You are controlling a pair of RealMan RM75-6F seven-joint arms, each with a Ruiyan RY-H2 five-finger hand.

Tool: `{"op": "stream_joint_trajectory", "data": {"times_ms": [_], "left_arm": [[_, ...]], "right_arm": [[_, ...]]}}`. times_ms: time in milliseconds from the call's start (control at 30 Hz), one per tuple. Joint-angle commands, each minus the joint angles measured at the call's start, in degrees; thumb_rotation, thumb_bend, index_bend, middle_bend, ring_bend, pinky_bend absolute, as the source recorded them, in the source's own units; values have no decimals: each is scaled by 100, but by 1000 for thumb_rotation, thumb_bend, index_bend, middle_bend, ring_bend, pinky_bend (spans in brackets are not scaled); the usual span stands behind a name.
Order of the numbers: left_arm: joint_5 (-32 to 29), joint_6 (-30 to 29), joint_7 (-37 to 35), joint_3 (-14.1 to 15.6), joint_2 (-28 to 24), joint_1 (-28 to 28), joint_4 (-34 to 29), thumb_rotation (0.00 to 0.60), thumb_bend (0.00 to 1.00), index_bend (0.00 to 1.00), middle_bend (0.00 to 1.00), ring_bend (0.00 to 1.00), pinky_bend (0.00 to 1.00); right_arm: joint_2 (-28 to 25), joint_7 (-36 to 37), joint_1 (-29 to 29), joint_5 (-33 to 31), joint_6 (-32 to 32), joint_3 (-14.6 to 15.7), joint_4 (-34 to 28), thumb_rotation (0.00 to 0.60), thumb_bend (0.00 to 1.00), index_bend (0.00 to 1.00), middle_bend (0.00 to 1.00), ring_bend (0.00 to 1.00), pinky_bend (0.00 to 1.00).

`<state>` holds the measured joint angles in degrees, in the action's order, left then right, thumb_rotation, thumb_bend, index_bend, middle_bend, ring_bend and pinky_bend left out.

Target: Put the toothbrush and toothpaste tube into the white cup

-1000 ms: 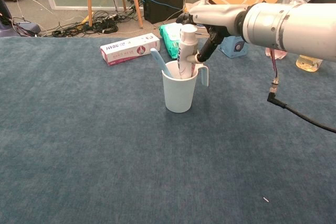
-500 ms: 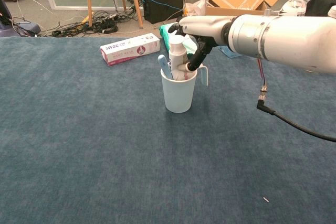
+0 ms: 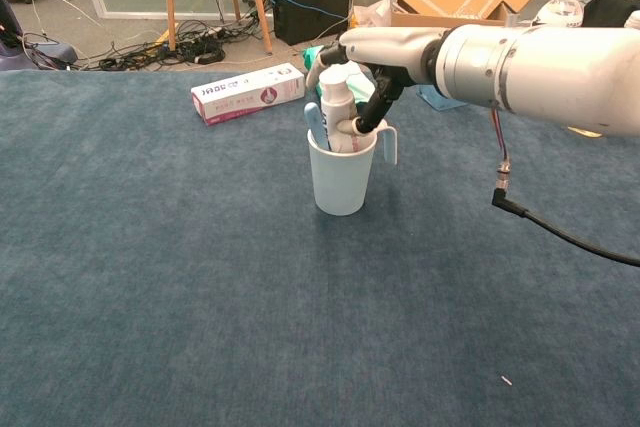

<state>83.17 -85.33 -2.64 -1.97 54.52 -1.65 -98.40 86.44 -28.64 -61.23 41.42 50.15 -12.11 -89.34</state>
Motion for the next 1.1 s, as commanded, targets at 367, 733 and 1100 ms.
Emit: {"op": "stream_joint_trajectory", "data": {"times_ms": [367,733,1100], "left_arm": [[-78,39,12,-24,7,-12,36,600,0,252,144,94,98],[-226,182,234,-49,96,-78,85,600,0,252,144,94,98],[-145,355,491,-25,291,-225,182,600,0,252,145,94,98]], "right_arm": [[-677,158,312,565,379,43,-933,600,219,15,0,0,37],[-2236,-982,1117,900,1909,489,-2511,600,180,7,0,0,37],[-2857,-1269,2450,1603,3305,1295,-2448,600,177,8,0,0,36]]}}
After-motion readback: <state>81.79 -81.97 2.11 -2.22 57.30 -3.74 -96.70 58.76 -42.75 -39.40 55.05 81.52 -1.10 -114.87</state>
